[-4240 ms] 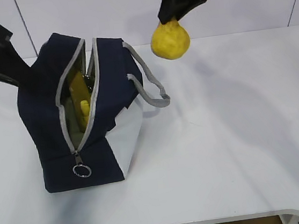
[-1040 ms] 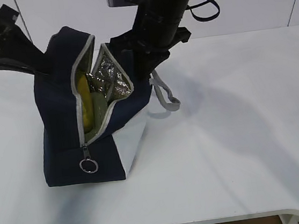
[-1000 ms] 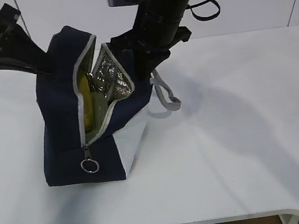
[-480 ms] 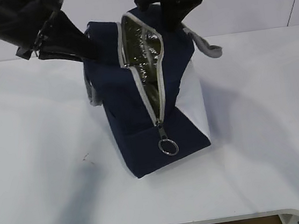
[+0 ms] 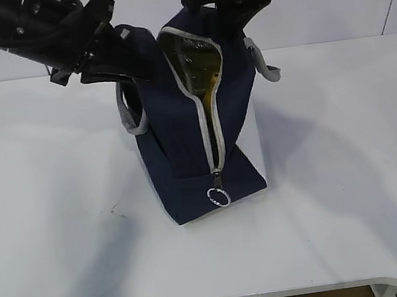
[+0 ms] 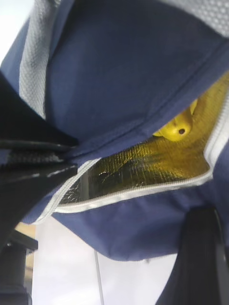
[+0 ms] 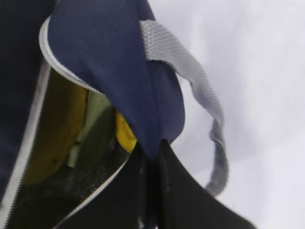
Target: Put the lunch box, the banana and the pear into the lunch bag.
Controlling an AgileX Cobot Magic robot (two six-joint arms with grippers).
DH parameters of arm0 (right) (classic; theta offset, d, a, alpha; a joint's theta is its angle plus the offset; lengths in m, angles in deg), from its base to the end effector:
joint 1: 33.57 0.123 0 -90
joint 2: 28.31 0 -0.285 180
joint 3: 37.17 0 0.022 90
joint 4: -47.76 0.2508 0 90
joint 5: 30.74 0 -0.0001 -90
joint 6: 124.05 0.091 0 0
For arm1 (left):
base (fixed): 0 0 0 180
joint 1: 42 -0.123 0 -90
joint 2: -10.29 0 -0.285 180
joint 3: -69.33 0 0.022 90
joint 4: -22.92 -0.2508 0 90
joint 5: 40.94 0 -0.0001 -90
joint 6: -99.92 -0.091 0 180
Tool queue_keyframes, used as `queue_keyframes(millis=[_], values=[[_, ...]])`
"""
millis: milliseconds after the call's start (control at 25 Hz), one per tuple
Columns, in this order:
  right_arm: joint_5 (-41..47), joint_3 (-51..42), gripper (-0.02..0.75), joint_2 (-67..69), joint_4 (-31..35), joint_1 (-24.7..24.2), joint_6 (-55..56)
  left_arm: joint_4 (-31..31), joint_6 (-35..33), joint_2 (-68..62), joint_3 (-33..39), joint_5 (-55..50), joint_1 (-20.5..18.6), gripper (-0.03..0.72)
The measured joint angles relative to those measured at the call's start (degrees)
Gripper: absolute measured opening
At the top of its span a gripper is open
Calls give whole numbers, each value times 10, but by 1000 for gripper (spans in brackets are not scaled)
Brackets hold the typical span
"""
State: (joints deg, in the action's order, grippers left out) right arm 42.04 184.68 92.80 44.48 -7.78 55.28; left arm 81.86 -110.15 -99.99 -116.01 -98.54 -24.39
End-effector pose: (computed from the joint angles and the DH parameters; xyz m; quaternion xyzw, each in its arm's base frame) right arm 0.3912 0.1835 0.3551 -0.2236 0.9439 0.0246 0.2419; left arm 0.3457 -0.1788 0.2961 0.1672 0.8669 -0.4336 0.1803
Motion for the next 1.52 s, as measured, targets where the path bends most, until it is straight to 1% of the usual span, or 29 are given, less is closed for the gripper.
queue_keyframes(millis=[120, 200, 280, 360, 400, 480, 520, 560, 640, 720, 920, 1000, 1080, 1120, 1200, 1320, 1400, 1520], values=[[0, 0, 17, 14, 8, 0, 7, 20, -3, -11, 0, 0, 0, 15], [0, 0, 51, 24, 21, 0, 7, 25, -4, -12, 0, -1, 0, 15], [0, 0, 123, 31, 38, 0, 7, 26, -4, -12, 0, -2, 0, 18], [0, 0, 249, 34, 45, 0, 17, 27, -4, -12, 0, -3, 0, 39], [0, 0, 309, 34, 47, 0, 21, 29, -4, -12, 0, -6, 0, 68], [-1, 0, 429, 34, 48, 0, 26, 31, -4, -12, 0, -15, 0, 154], [-1, 0, 465, 34, 48, 0, 27, 32, -4, -12, 0, -23, 0, 207], [-1, 0, 483, 32, 50, 0, 28, 33, -4, -12, -1, -31, -1, 255], [-1, 0, 504, 24, 57, 0, 28, 33, -4, -12, -3, -60, -9, 314], [-3, 0, 511, 10, 71, 0, 29, 29, -4, -12, -10, -89, -17, 340], [-5, -3, 516, -36, 86, 0, 29, 15, -4, 2, -19, -107, -43, 353], [-5, -17, 517, -57, 86, 0, 29, -8, -4, 13, -19, -107, -47, 353], [-5, -34, 517, -82, 92, 0, 29, -41, 6, 22, -20, -111, -48, 353], [-5, -45, 517, -94, 95, 0, 29, -67, 17, 26, -20, -113, -48, 351], [-5, -72, 517, -124, 109, 0, 29, -128, 43, 36, -20, -116, -44, 338], [-5, -126, 517, -170, 121, 0, 29, -239, 87, 59, -20, -121, -33, 316], [-5, -164, 517, -201, 123, 0, 27, -289, 110, 77, -20, -123, -26, 312], [-24, -233, 517, -255, 123, 0, 18, -331, 132, 102, -20, -125, -24, 309]])
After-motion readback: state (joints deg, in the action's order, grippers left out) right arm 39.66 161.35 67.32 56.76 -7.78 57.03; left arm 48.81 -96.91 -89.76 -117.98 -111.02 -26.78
